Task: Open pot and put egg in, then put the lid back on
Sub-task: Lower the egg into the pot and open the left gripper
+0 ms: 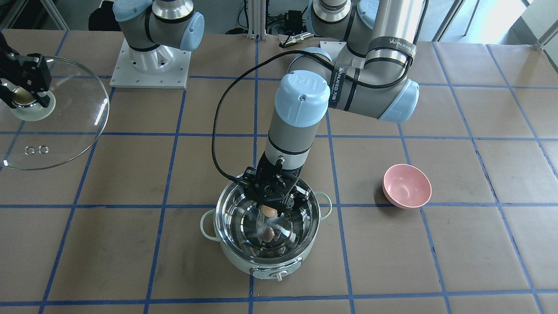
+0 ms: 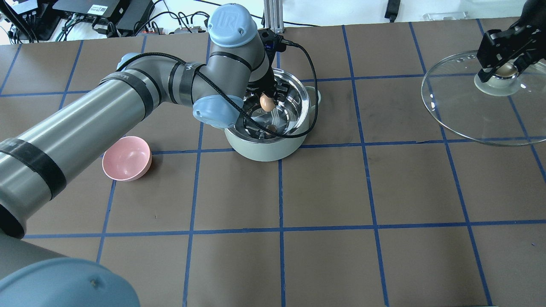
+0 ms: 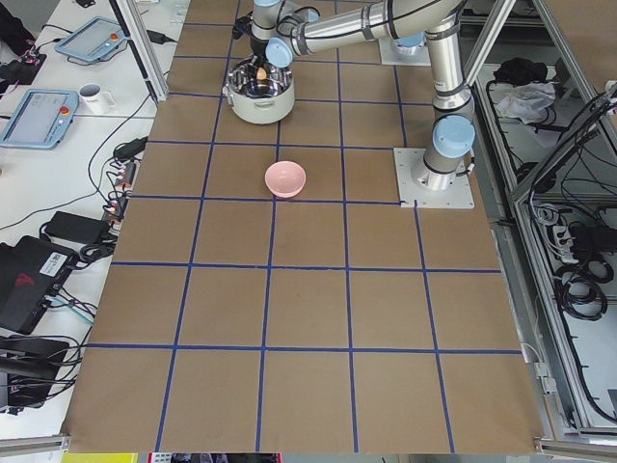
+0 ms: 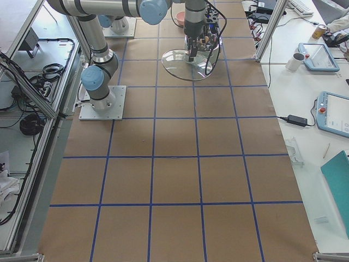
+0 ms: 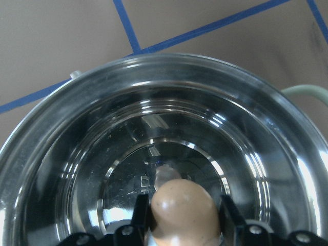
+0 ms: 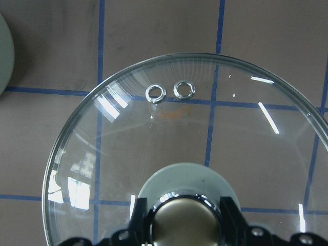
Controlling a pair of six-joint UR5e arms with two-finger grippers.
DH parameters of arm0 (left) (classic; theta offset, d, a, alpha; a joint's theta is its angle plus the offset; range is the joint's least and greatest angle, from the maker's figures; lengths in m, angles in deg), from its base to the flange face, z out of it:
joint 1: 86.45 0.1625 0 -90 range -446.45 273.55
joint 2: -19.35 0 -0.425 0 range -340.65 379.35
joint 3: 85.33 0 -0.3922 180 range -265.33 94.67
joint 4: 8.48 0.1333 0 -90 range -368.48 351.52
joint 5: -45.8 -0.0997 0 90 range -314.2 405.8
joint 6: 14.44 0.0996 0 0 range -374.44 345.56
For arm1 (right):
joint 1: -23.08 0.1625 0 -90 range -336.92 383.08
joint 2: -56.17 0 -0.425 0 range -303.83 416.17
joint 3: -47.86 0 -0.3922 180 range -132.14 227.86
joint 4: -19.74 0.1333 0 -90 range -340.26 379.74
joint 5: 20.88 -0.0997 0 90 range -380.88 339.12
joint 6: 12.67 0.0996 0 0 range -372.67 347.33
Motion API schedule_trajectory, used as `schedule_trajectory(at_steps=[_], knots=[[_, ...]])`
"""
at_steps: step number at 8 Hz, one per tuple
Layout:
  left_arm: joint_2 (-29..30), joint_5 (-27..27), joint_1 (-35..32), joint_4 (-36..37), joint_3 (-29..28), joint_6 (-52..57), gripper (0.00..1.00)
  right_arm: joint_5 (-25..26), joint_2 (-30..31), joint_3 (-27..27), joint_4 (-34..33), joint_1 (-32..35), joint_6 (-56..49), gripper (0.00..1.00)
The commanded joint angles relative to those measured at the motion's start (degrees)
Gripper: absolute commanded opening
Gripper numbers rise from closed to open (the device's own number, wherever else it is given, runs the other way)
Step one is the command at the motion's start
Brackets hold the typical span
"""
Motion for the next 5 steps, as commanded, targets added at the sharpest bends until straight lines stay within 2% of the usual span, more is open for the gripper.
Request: schedule_trajectory(at_steps=[1,3,4,5], knots=[[3.07,-0.22,-0.23,1.84,0.31,1.04,0.07,0.00,0.08,-0.04,0.00,0.00,0.00,0.00],[3.78,-0.04,-0.40,2.63,0.58,1.22,0.10,0.00,0.08,-0.04,-0.09,0.09,0.18,0.00],[3.61,-0.04,-0.49,2.72,1.01,1.05,0.60,-0.09,0.17,-0.04,-0.09,0.09,0.26,0.00],[2.74,0.22,-0.49,2.63,1.02,1.39,0.89,-0.09,0.17,-0.04,-0.09,0.09,0.27,0.00]])
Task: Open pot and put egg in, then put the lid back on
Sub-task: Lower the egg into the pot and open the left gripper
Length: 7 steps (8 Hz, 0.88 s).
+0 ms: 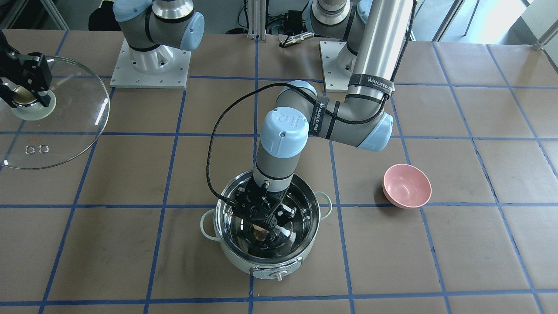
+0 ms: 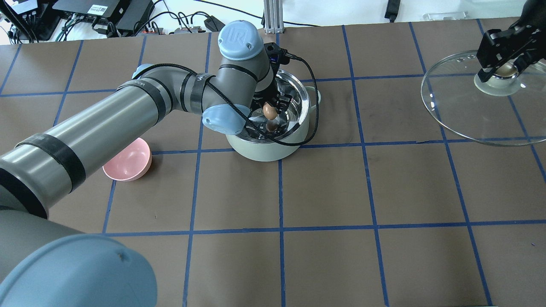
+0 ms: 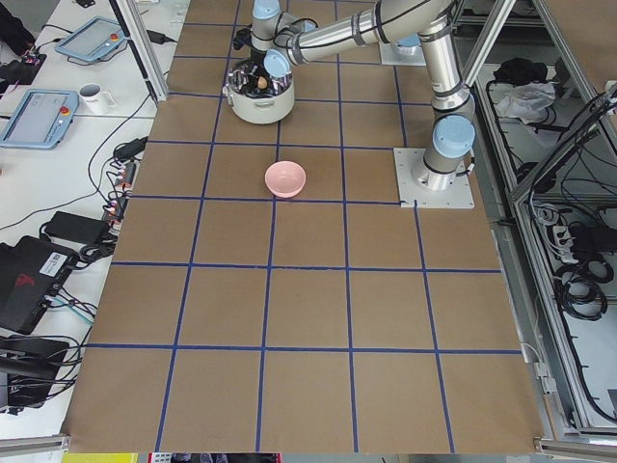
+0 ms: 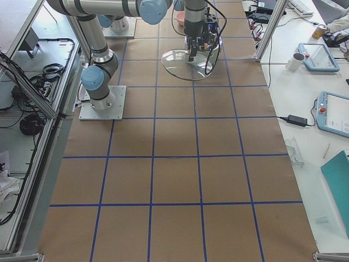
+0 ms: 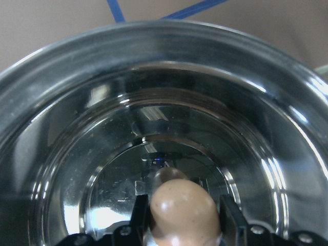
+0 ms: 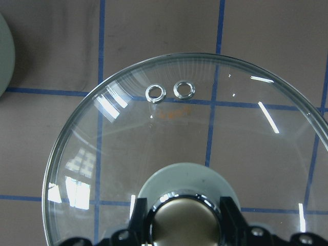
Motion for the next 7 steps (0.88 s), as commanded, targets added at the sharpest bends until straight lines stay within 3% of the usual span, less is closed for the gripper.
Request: schedule_trajectory(at_steps=[1,2,5,6,7], knots=[[-2.18,0.27,-0.15,-0.72,0.27,-0.16,1.00,-0.05,0.04,-0.01,-0.02,0.01,0.08,0.00],[-6.29,-0.16,-1.20,-4.30,0.44,-0.51,1.00,-0.05,0.04,-0.01,-0.02,0.01,0.08,0.00],[-23.42,-0.87,2.19,-32.98,0.09,-0.78,1.00,0.13,0.22,0.95,-0.55,0.62,0.95,0.00],[-27.03,-1.04,4.74,-38.73,0.27,-0.61,1.00,-0.40,0.13,0.96,-1.51,0.97,2.61,0.00],[-30.03,-1.39,5.03,-43.66,0.62,-0.78,1.00,-3.71,-0.31,0.96,-3.43,2.80,6.11,0.00]])
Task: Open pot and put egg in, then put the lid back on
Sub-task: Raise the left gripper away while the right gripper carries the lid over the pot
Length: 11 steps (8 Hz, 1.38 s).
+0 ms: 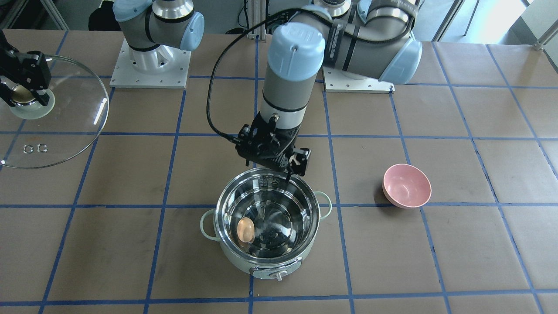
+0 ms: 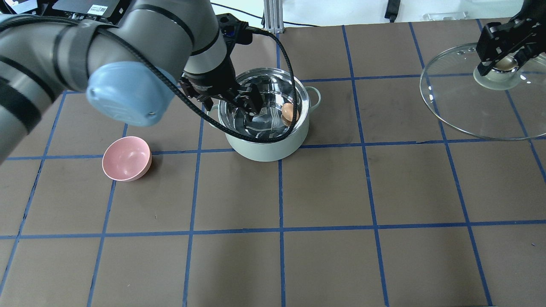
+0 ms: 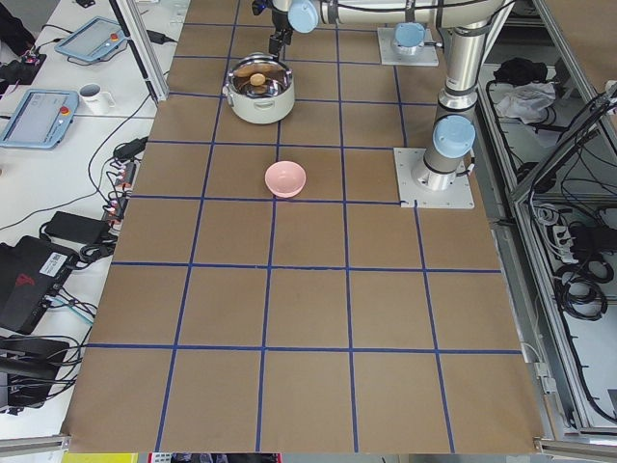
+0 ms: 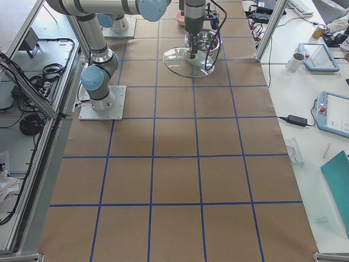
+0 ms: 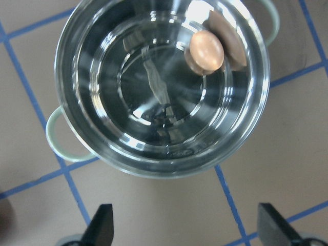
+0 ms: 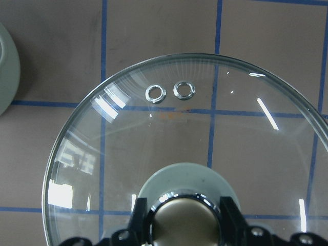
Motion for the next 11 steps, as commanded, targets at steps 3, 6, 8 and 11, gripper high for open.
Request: schedule_trajectory(at_steps=[3,6,8,11], knots=[[-7.67,-3.16,7.51,-16.32,0.39,-0.35,1.00,-3.68,-3.95,0.18,-9.88,15.03,20.19,0.00],[-7.24,-2.89,17.04,-16.15,0.47,-1.30,1.00,-2.81,-13.06,0.18,-23.40,28.48,37.76,0.00],[-7.23,-2.98,16.95,-15.79,0.47,-1.05,1.00,-1.75,-17.74,0.18,-30.01,33.78,46.57,0.00],[-7.14,-2.89,16.69,-15.88,0.47,-1.04,1.00,-1.13,-21.98,0.18,-36.10,37.13,49.09,0.00]])
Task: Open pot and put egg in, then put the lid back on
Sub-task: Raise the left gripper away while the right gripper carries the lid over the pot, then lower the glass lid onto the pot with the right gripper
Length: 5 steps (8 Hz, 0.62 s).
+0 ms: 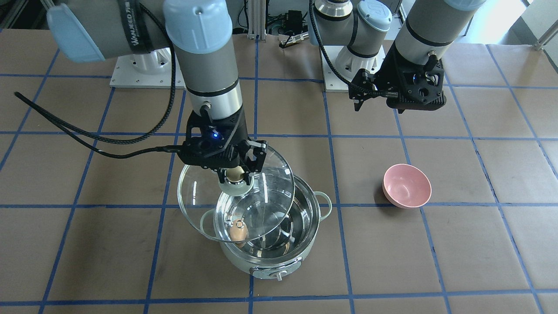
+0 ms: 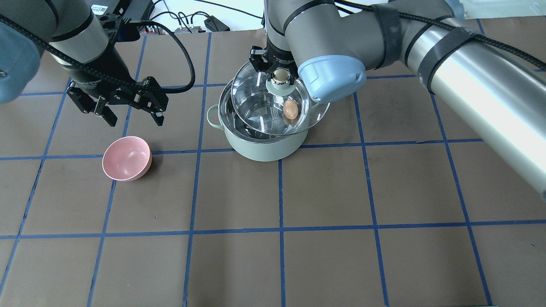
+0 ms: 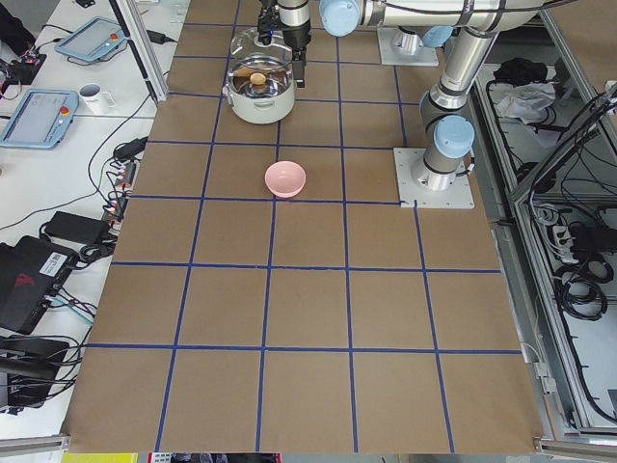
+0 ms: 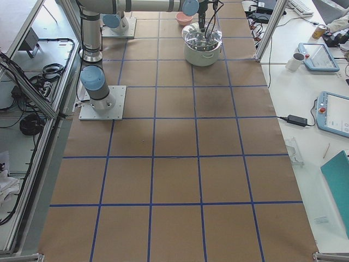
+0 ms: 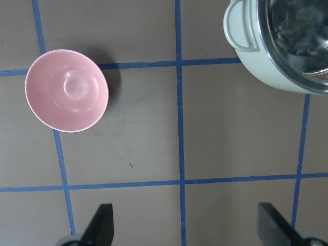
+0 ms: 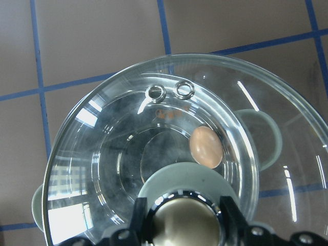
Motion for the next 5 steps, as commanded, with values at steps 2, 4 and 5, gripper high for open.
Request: schedule_trajectory(at_steps=[2,4,5], knots=[[-0.09,-0.05,-0.15,0.05,-0.09,0.53,1.00,-0.31,-3.52,-0.01,-4.27,2.60,-4.09,0.00],[-0.09,-0.05,-0.15,0.05,-0.18,0.36,1.00,-0.84,-4.58,0.17,-5.50,2.87,-5.43,0.00],[-0.09,-0.05,-0.06,0.14,-0.18,0.45,1.00,-1.01,-5.72,0.43,-6.03,2.87,-6.14,0.00]])
